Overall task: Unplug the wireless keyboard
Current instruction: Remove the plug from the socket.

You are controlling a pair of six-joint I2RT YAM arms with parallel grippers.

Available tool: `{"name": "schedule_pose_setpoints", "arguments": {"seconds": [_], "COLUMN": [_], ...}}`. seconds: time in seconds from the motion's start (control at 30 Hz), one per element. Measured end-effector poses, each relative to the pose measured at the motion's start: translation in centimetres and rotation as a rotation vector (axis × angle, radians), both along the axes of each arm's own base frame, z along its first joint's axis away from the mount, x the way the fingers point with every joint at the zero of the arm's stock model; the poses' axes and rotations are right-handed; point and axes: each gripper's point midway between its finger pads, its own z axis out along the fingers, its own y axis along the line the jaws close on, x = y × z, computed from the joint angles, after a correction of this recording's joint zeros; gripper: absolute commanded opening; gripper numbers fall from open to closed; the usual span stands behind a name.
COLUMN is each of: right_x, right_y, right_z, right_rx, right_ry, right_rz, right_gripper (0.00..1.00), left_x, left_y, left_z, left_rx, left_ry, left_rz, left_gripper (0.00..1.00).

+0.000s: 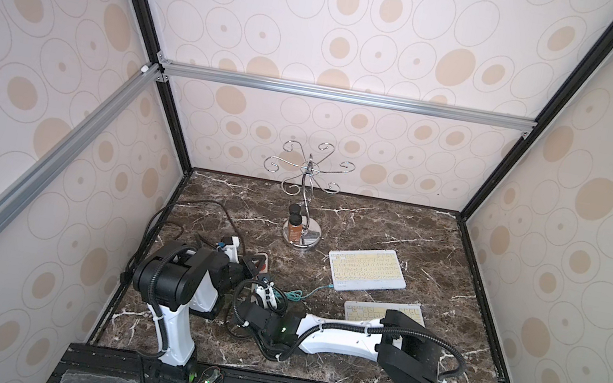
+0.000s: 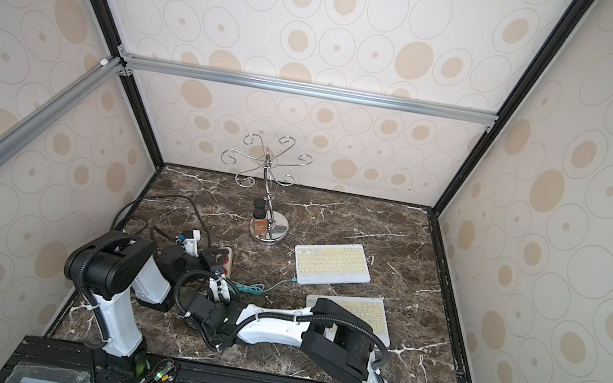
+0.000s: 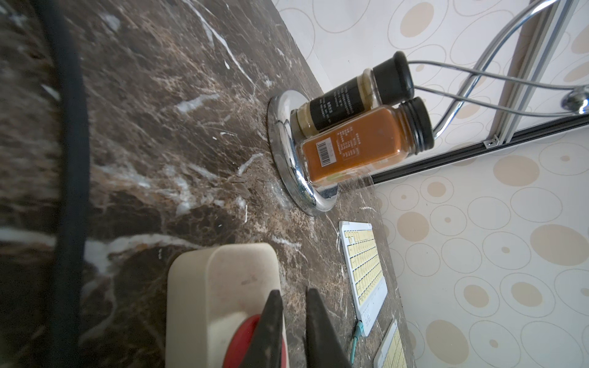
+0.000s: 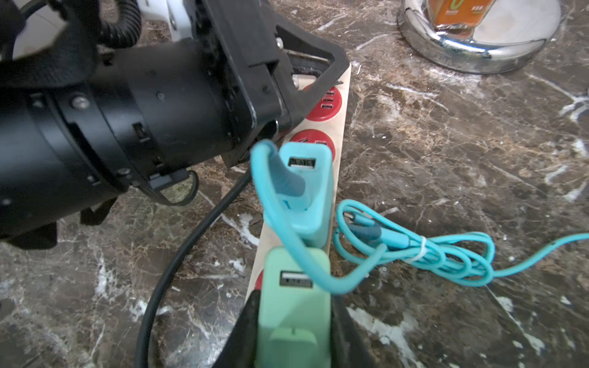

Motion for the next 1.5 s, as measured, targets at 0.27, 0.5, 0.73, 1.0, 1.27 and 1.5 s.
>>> {"name": "schedule_pose_setpoints", "arguments": {"seconds": [0.27,0.5,0.73,1.0,1.27,1.5], "right_x": [-0.1,0.0,-0.1,-0.1,-2.9,-2.5], "right_y": [-0.4,-0.4,-0.3,0.0,3.5,2.2], "right_z": [-0.2,0.0,-0.1,1.0,4.1,3.2], "right_rx": [0.079,0.041,0.067,0.023,0.147,0.123], "right_ry": [-0.004,-0.008,-0.012,-0.026,-0.044,-0.045], "right_rz": [0.009,0.008,0.019,0.018,0.104,0.091], "right_gripper": [0.00,0.00,0.00,0.00,0.00,0.00], "left_x": [0.0,0.1,0.1,0.1,0.1,0.1], "left_y": [0.0,0.0,0.0,0.0,-0.1,-0.1], "left_z": [0.0,0.0,0.0,0.0,0.0,0.0], "left_rx": [0.000,0.000,0.000,0.000,0.000,0.000], "left_ry": [0.001,0.002,0.002,0.001,0.002,0.002], "left_rz": [-0.002,-0.002,-0.002,-0.001,-0.003,-0.003], "left_gripper": [0.16,0.16,0.16,0.16,0.16,0.16]}}
